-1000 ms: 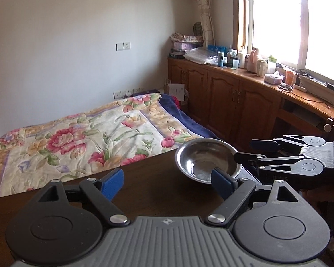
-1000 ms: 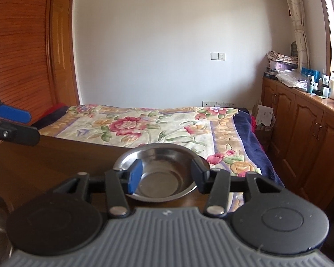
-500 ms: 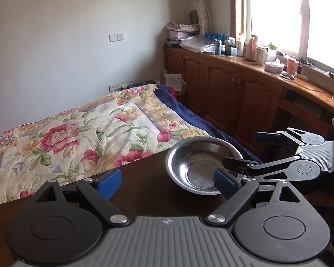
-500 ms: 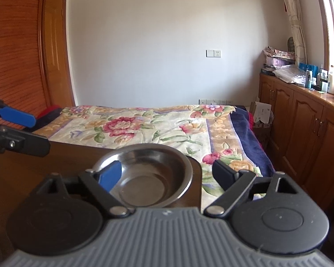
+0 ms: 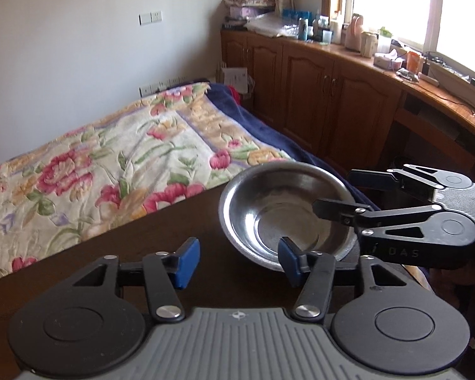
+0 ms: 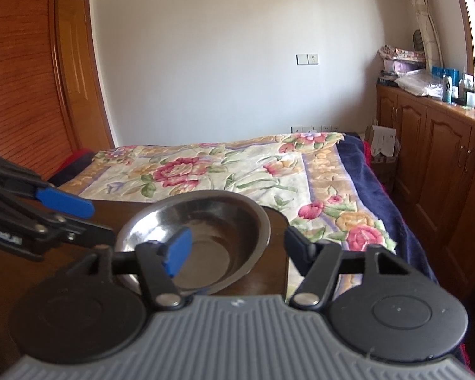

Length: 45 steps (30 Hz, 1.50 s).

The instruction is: Organize plates and bowls

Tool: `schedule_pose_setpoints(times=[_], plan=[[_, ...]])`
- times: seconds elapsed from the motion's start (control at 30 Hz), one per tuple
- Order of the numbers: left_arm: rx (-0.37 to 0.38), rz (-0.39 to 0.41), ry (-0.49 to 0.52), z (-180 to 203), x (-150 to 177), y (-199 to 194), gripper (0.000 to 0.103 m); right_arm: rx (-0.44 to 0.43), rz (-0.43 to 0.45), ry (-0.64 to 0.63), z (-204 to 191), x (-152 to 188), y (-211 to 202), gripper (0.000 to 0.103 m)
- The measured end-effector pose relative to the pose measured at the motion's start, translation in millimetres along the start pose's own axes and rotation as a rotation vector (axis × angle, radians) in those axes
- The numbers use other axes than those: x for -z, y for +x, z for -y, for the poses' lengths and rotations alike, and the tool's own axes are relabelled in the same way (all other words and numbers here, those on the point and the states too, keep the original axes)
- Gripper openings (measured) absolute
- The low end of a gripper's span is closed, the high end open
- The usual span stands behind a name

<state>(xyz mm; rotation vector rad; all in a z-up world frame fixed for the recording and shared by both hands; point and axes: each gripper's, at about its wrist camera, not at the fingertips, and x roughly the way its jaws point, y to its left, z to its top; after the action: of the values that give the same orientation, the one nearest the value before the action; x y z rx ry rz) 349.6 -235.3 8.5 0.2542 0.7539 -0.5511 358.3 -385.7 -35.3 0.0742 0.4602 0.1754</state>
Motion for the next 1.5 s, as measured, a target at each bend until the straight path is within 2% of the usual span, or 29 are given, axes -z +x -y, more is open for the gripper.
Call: schedule_pose_setpoints(times=[0.07,0.33,0.57,0.7,0.87,1.0,1.2,1.5], plan=[[-0.005,-0.012,-0.003,0,-1,5,0.053,-0.002,-0.009,0.004,1,1,2,0.057],[0.023,-0.039,-0.019,4,-2,13,0.053,-0.030,-0.029,0.037,5,4,4,0.048],[0.023,-0.064,-0.030,1,-3,22,0.053,-0.046,-0.076,0.061,8,5,10,0.030],[0.031,-0.071,-0.039,-1,-4,22,0.047,-0.073,-0.084,0.110,15,6,11,0.025],[0.029,-0.084,-0.039,-2,-3,26,0.038,-0.067,-0.093,0.120,16,8,13,0.022],[0.060,-0.099,-0.051,-4,-2,26,0.022,-0.072,-0.106,0.119,12,8,13,0.021],[0.055,-0.072,-0.054,-4,-2,10,0.016,-0.065,-0.096,0.137,12,7,7,0.014],[0.052,0.002,-0.044,-4,-3,-31,0.015,-0.081,-0.033,0.137,-1,-7,-17,0.013]])
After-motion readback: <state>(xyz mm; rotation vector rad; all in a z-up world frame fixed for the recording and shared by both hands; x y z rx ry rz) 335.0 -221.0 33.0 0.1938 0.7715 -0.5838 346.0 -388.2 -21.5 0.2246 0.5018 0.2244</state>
